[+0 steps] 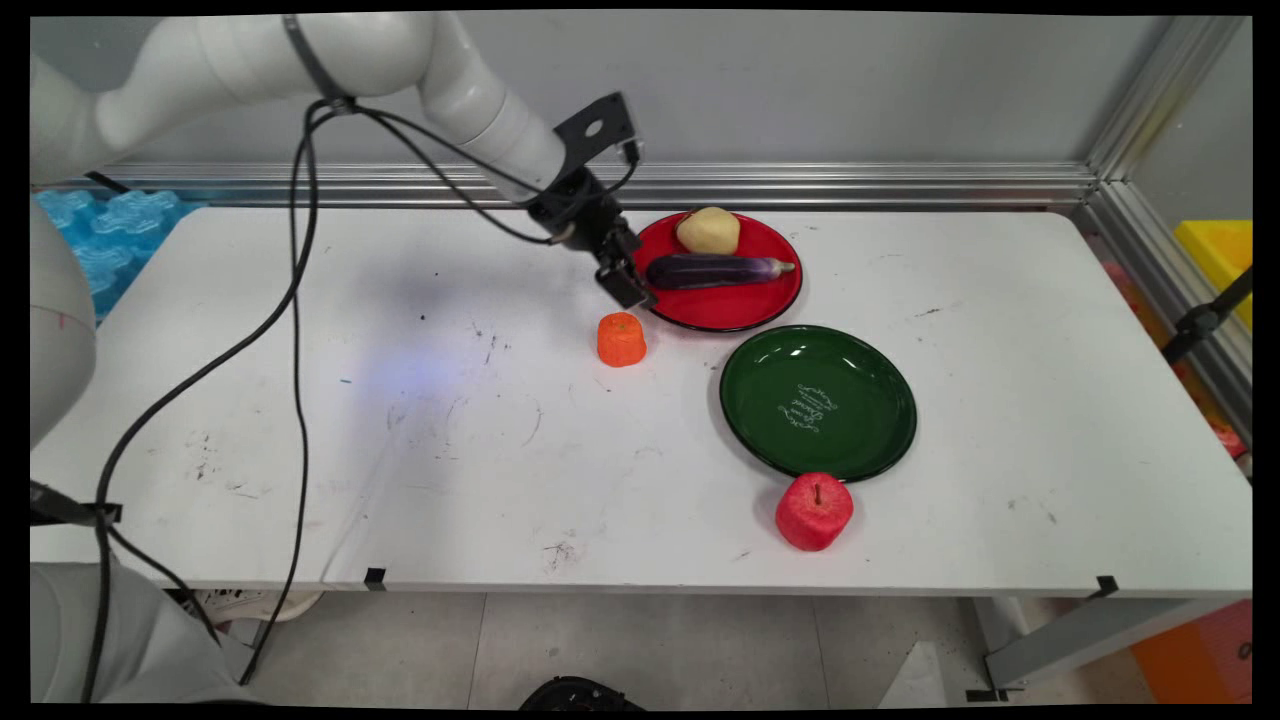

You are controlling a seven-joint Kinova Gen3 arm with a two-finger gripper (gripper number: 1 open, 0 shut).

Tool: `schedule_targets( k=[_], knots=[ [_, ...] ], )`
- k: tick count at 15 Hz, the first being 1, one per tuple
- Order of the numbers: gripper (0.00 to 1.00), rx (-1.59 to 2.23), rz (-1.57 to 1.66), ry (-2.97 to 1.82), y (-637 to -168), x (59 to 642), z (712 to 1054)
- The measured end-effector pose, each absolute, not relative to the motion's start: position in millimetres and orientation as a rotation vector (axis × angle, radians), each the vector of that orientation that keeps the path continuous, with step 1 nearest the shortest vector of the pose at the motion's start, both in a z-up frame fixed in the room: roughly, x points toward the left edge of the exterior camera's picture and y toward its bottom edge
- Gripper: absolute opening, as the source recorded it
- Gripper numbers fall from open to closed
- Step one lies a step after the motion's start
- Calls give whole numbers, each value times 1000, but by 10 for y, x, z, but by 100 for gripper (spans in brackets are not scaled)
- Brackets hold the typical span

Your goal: Pick up the eggplant from the red plate

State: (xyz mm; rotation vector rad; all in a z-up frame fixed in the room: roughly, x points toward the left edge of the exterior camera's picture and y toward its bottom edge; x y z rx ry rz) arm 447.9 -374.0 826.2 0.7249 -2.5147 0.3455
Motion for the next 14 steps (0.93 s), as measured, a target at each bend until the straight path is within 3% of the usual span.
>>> schedule_targets(
  k=[14],
  knots=[
    [100, 677, 375, -2485, -4507, 4424, 7983]
  ],
)
